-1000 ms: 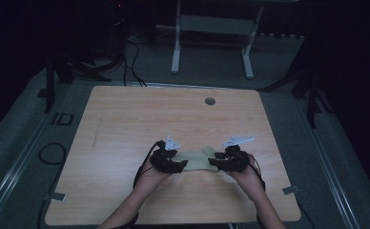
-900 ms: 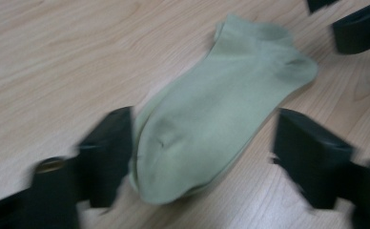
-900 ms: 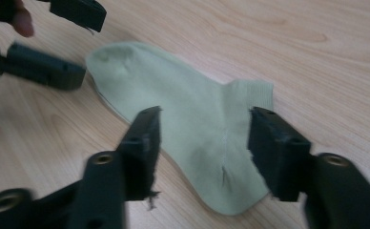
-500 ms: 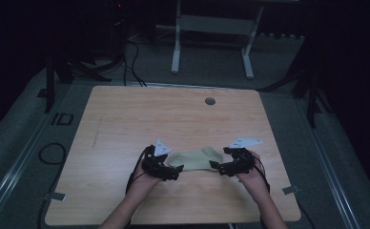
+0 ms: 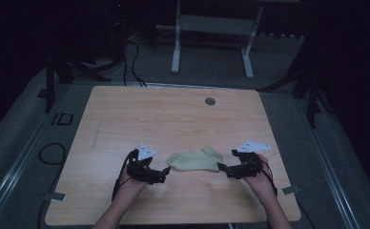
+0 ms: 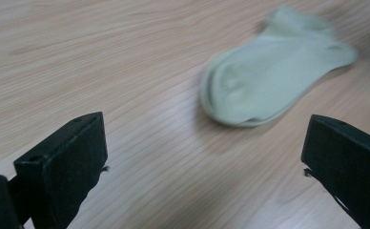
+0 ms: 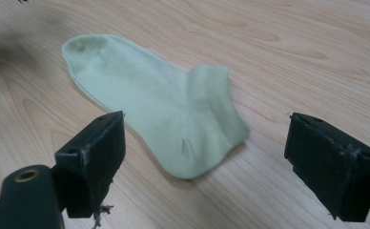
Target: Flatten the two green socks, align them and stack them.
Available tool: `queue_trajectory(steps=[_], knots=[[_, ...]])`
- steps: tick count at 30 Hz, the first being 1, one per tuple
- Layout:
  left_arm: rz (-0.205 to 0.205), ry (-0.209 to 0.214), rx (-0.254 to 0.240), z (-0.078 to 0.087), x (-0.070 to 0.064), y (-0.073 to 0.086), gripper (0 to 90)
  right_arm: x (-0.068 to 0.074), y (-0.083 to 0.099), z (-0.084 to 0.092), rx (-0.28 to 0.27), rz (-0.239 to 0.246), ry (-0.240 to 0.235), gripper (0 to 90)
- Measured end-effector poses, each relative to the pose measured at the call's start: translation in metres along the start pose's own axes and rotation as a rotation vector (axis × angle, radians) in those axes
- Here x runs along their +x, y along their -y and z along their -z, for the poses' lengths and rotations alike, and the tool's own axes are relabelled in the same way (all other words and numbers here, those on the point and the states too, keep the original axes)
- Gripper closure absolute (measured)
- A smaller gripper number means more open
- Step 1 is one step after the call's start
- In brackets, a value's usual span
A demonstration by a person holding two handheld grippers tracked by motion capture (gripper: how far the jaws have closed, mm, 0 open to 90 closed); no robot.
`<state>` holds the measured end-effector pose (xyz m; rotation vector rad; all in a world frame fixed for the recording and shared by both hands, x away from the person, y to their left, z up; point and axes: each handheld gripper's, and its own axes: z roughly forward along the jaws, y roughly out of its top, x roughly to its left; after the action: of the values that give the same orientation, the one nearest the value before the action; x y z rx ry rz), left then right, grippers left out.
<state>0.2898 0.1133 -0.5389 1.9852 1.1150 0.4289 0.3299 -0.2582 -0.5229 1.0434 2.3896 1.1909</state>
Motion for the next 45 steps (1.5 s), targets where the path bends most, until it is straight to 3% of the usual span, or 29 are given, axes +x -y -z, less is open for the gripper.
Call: queue_trajectory(steps=[10, 15, 22, 34, 45], knots=[[0.039, -0.011, -0.006, 0.021, 0.016, 0.023, 1.8, -0.013, 0.022, 0.015, 0.000, -0.002, 0.048, 10.5], [0.014, -0.027, 0.001, 0.028, 0.015, 0.033, 1.8, -0.020, 0.034, 0.023, -0.010, -0.022, 0.085, 10.5], [0.030, -0.033, 0.000, 0.037, 0.019, 0.045, 1.8, -0.029, 0.050, 0.035, -0.024, -0.040, 0.137, 10.5], [0.021, -0.054, -0.001, 0.050, 0.019, 0.061, 1.8, -0.036, 0.075, 0.056, -0.020, -0.099, 0.195, 10.5], [0.043, -0.074, -0.018, 0.065, 0.026, 0.076, 1.8, -0.035, 0.092, 0.069, -0.014, -0.103, 0.258, 10.6]])
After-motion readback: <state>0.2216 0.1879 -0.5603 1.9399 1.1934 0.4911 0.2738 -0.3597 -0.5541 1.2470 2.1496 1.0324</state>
